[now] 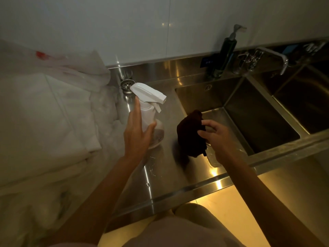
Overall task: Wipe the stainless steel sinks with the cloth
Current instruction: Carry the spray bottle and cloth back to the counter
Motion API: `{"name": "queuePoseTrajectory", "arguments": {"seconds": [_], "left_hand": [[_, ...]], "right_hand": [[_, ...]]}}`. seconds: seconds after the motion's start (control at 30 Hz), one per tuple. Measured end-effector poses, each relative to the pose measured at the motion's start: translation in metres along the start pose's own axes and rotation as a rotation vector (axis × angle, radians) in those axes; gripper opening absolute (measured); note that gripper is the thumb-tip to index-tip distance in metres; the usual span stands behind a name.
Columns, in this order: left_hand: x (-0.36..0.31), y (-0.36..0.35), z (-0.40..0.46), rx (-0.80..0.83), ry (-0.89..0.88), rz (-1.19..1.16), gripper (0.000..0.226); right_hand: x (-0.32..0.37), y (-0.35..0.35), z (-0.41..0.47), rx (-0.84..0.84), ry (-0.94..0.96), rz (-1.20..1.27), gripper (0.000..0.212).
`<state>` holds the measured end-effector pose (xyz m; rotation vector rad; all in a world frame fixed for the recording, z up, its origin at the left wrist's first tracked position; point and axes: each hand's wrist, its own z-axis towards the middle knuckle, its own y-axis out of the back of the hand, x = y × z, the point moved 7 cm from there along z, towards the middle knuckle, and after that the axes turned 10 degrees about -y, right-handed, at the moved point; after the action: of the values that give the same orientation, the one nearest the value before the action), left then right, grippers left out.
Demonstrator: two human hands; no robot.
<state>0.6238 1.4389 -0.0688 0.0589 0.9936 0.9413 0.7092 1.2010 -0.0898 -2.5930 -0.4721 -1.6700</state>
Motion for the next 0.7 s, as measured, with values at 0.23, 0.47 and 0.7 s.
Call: {"name": "queuePoseTrajectory", "arguments": {"seconds": [0.23, 0.47, 0.7], "left_hand": [[0.004, -0.005, -0.017, 0.048, -0.003, -0.007, 0.086], [0.006, -0.01, -0.034, 0.08, 0.003, -0.007, 0.083], [0.007, -0.004, -0.039, 0.058, 0.017, -0.014, 0.086]], "right_hand": [[-0.001, -0.008, 0.011, 0.009, -0.026, -0.017, 0.03], [-0.004, -0.01, 0.017, 0.016, -0.033, -0.027, 0.03], [-0.005, -0.015, 0.018, 0.025, -0.037, -0.034, 0.029]]}}
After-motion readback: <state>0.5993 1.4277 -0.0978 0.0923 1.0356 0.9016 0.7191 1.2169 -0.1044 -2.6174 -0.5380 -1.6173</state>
